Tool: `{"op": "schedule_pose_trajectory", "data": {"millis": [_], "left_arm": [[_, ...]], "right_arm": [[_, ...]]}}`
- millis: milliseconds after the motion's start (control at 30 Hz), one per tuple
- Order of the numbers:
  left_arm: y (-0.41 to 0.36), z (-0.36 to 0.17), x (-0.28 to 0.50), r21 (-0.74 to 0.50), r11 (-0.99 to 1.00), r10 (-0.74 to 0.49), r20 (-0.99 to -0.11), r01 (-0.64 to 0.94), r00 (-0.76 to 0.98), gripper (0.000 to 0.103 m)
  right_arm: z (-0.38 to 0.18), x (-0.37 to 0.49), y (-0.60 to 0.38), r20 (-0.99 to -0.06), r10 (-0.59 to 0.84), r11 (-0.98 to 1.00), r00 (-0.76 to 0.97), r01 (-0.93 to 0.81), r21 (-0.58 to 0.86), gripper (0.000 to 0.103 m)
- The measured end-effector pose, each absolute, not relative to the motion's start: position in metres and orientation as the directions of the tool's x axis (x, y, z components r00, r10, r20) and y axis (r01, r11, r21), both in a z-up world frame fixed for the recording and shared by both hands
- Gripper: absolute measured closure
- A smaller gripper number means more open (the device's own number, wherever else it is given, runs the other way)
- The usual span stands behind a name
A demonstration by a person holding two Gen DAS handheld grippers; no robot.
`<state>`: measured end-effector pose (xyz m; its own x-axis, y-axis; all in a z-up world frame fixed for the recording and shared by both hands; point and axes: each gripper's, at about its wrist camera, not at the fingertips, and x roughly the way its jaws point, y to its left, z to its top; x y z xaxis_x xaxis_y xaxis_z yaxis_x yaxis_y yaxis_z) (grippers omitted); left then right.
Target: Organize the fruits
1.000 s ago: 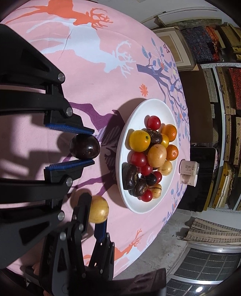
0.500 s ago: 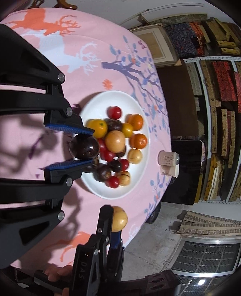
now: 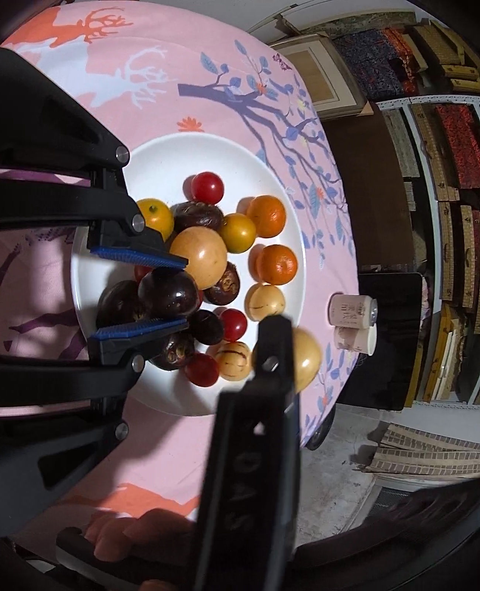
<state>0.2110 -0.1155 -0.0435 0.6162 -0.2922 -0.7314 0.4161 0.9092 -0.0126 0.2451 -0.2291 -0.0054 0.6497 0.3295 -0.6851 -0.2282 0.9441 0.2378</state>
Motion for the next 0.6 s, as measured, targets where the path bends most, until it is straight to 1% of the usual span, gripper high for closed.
{"op": "schedule_pose_trajectory", "data": {"millis": [67, 100, 133, 167, 233, 333, 367, 400, 467, 500, 533, 600], "left_arm": [[-0.116, -0.05, 0.215, -0.015, 0.91, -0.289, -0.74, 0.414, 0.608, 0.074], [-0.117, -0.053, 0.217, -0.017, 0.91, -0.289, -0.744, 0.415, 0.602, 0.07], [-0.116, -0.054, 0.218, -0.016, 0.913, -0.282, -0.745, 0.407, 0.604, 0.052], [-0.114, -0.054, 0.218, -0.013, 0.922, -0.27, -0.738, 0.387, 0.619, 0.032], [-0.107, -0.05, 0.214, -0.018, 0.929, -0.269, -0.719, 0.369, 0.641, 0.019], [-0.096, -0.048, 0.206, -0.008, 0.936, -0.247, -0.725, 0.351, 0.643, 0.01], [-0.092, -0.048, 0.202, -0.008, 0.939, -0.239, -0.732, 0.343, 0.638, 0.01], [-0.088, -0.049, 0.198, -0.007, 0.941, -0.232, -0.74, 0.338, 0.631, 0.009], [-0.081, -0.055, 0.188, -0.006, 0.947, -0.208, -0.77, 0.32, 0.603, 0.005], [-0.077, -0.058, 0.181, -0.01, 0.95, -0.201, -0.785, 0.311, 0.586, 0.005], [-0.074, -0.06, 0.176, -0.015, 0.952, -0.198, -0.792, 0.306, 0.577, 0.005], [-0.068, -0.065, 0.16, -0.02, 0.954, -0.19, -0.81, 0.299, 0.554, 0.005]], "right_arm": [[-0.01, 0.257, -0.225, -0.696, 0.343, 0.939, 0.63, -0.236, 0.249, 0.06], [-0.013, 0.262, -0.223, -0.697, 0.349, 0.937, 0.626, -0.239, 0.255, 0.056], [-0.015, 0.265, -0.223, -0.7, 0.331, 0.944, 0.632, -0.225, 0.243, 0.041], [-0.016, 0.265, -0.223, -0.697, 0.317, 0.949, 0.643, -0.212, 0.236, 0.039], [-0.018, 0.26, -0.227, -0.695, 0.318, 0.948, 0.645, -0.201, 0.247, 0.038], [-0.021, 0.242, -0.235, -0.7, 0.309, 0.951, 0.644, -0.19, 0.245, 0.038], [-0.022, 0.236, -0.237, -0.706, 0.307, 0.951, 0.639, -0.188, 0.244, 0.038], [-0.024, 0.225, -0.24, -0.71, 0.308, 0.951, 0.634, -0.185, 0.247, 0.035], [-0.03, 0.202, -0.247, -0.724, 0.298, 0.954, 0.622, -0.173, 0.244, 0.025], [-0.033, 0.192, -0.249, -0.729, 0.297, 0.954, 0.617, -0.168, 0.247, 0.015], [-0.036, 0.179, -0.251, -0.736, 0.296, 0.955, 0.608, -0.166, 0.246, 0.012], [-0.044, 0.156, -0.253, -0.75, 0.296, 0.955, 0.591, -0.166, 0.246, 0.012]]}}
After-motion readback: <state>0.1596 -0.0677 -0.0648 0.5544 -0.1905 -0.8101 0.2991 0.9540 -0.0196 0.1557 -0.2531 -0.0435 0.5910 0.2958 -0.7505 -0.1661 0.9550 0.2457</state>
